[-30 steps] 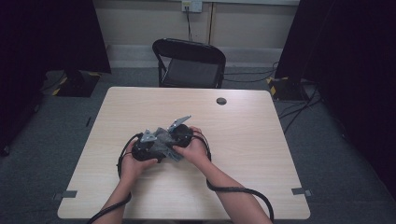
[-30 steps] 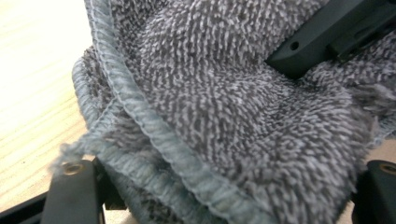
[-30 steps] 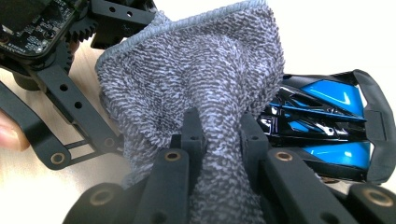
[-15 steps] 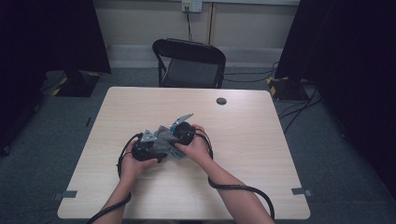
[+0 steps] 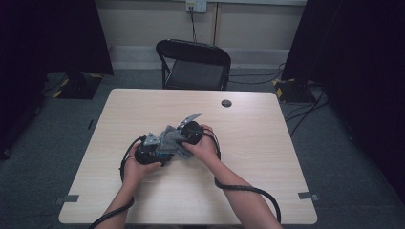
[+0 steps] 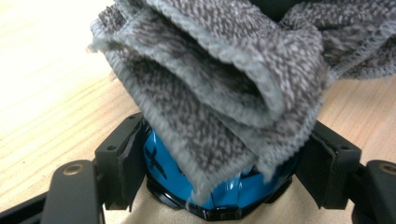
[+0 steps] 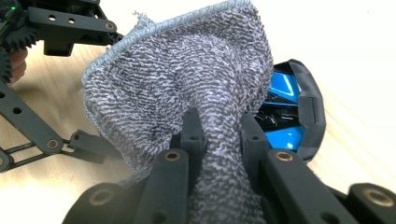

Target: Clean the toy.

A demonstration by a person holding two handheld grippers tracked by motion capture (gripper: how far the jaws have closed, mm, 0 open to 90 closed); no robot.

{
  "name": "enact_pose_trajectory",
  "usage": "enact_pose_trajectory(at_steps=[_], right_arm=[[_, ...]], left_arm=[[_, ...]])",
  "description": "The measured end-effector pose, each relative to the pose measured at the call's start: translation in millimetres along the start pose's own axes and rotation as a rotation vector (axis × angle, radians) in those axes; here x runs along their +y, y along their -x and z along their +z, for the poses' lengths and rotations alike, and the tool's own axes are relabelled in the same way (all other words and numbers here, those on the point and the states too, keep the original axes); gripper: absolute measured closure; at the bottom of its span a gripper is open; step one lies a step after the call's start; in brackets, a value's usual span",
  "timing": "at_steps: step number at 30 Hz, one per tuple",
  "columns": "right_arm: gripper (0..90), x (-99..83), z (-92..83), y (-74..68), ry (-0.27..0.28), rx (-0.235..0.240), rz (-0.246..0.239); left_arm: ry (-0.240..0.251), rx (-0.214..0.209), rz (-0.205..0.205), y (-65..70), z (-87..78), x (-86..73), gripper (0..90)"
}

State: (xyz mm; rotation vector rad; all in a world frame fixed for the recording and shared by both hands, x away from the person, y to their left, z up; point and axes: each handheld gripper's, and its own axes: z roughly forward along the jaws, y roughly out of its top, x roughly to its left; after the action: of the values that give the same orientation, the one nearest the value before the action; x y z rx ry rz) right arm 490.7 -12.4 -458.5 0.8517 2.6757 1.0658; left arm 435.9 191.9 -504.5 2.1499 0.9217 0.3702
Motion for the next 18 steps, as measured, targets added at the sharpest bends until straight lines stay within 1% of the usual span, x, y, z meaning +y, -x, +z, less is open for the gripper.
enact_pose_trajectory(at_steps=[6,11,14,15,18], right_arm=[[76.8,0.6,-0.8,4.4,-0.002,-0.01,0.013],[76.8,1.8,-3.2,12.3,-0.01,-0.033,0.028],[76.7,1.5,-3.8,17.3,-0.008,-0.038,0.04],[76.8,1.3,-3.6,18.4,-0.006,-0.033,0.05],[76.7,2.5,-3.7,20.2,-0.014,-0.038,0.044]], left_arm=[[0.0,0.0,0.0,-0.1,0.0,0.0,25.4],[-0.001,-0.002,0.0,-0.2,0.0,0.0,25.4],[0.0,-0.002,0.0,-0.1,0.0,0.0,25.4],[-0.001,-0.001,0.0,-0.1,0.0,0.0,25.4],[-0.001,-0.001,0.0,-0.1,0.0,0.0,25.4]])
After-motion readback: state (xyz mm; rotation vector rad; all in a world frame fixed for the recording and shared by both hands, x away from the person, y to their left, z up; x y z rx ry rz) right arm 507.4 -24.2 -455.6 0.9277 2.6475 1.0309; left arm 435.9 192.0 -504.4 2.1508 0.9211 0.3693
